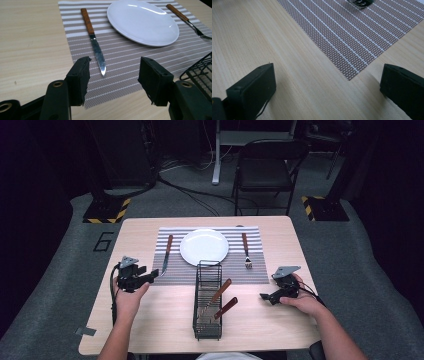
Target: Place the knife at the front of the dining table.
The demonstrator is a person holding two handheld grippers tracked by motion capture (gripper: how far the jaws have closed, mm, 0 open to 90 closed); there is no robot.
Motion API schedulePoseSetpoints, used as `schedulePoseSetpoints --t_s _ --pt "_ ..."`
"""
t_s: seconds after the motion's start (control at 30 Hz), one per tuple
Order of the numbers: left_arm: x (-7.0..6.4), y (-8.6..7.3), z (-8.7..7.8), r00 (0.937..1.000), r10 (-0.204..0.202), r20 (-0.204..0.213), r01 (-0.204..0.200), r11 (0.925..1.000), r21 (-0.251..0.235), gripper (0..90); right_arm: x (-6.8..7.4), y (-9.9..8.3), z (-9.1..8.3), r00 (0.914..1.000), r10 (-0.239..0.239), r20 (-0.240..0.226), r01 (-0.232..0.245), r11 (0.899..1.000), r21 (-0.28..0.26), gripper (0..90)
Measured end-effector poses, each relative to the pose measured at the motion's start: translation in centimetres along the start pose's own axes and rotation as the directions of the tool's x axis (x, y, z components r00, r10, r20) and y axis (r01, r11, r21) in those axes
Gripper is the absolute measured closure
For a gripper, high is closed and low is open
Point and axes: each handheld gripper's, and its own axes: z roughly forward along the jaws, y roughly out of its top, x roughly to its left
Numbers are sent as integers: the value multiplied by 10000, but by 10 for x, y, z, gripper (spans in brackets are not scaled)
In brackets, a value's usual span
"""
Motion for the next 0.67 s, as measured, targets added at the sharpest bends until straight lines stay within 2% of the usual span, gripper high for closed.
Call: schedulePoseSetpoints --t_s 0.1,0.27,0.43,0.6,0.67 --pt "6 -7 0 10000 -70 -24 70 9999 131 419 0 0 0 10000 -6 -4 6 10000 -1 0" --pt "18 -21 0 9993 -168 -320 182 9989 429 409 0 0 0 10000 3 -3 -3 10000 3 0" --pt "35 -37 3 9952 -955 -214 964 9944 434 409 0 0 0 10000 -1 -1 1 10000 0 0" --pt "50 -48 3 9901 -1259 -625 1287 9907 440 388 0 0 0 10000 15 12 -15 10000 1 0" --pt "55 -51 4 9900 -1143 -826 1185 9918 486 355 0 0 0 10000 17 18 -17 10000 1 0"
